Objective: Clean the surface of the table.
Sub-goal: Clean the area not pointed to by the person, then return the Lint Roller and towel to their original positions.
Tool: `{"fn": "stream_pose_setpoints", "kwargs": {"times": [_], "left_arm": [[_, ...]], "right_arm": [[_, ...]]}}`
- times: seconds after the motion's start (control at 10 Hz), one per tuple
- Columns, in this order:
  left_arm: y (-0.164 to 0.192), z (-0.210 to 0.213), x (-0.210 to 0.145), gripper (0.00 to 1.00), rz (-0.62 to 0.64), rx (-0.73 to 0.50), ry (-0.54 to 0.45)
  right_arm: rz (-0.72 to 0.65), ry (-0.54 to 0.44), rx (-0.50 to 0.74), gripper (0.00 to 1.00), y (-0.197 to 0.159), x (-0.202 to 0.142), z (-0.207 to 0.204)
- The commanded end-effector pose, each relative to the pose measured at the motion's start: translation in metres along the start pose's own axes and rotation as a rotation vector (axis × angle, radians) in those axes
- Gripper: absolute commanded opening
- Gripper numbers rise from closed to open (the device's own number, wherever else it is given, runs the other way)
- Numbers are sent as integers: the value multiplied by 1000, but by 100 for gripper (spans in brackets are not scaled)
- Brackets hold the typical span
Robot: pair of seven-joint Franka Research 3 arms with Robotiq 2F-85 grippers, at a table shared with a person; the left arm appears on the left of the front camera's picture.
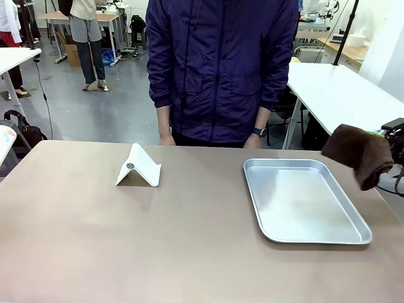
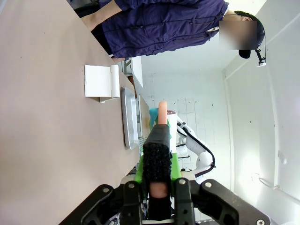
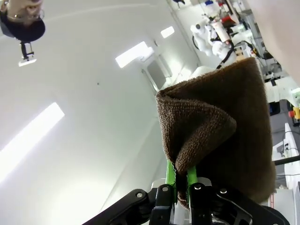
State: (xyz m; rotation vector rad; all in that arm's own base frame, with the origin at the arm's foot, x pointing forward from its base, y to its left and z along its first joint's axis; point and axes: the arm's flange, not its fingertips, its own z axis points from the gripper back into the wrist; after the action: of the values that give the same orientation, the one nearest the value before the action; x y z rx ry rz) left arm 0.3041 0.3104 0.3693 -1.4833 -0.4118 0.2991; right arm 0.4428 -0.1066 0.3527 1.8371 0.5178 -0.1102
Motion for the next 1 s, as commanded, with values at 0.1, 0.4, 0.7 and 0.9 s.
{"fn": "stream_pose_setpoints", "kwargs": {"times": [0.1,0.4,0.7,0.9], "left_arm": [[-5,3,-1,22,1,-16,4],[-5,3,-1,22,1,-16,4],[-5,3,-1,22,1,-16,4],[-5,3,-1,22,1,-16,4]], "right_arm": [[-14,10,-12,10,5,-1,-7],[-14,10,-12,10,5,-1,-7],[-14,10,-12,10,5,-1,-7],[-14,10,-12,10,5,-1,-7]]}}
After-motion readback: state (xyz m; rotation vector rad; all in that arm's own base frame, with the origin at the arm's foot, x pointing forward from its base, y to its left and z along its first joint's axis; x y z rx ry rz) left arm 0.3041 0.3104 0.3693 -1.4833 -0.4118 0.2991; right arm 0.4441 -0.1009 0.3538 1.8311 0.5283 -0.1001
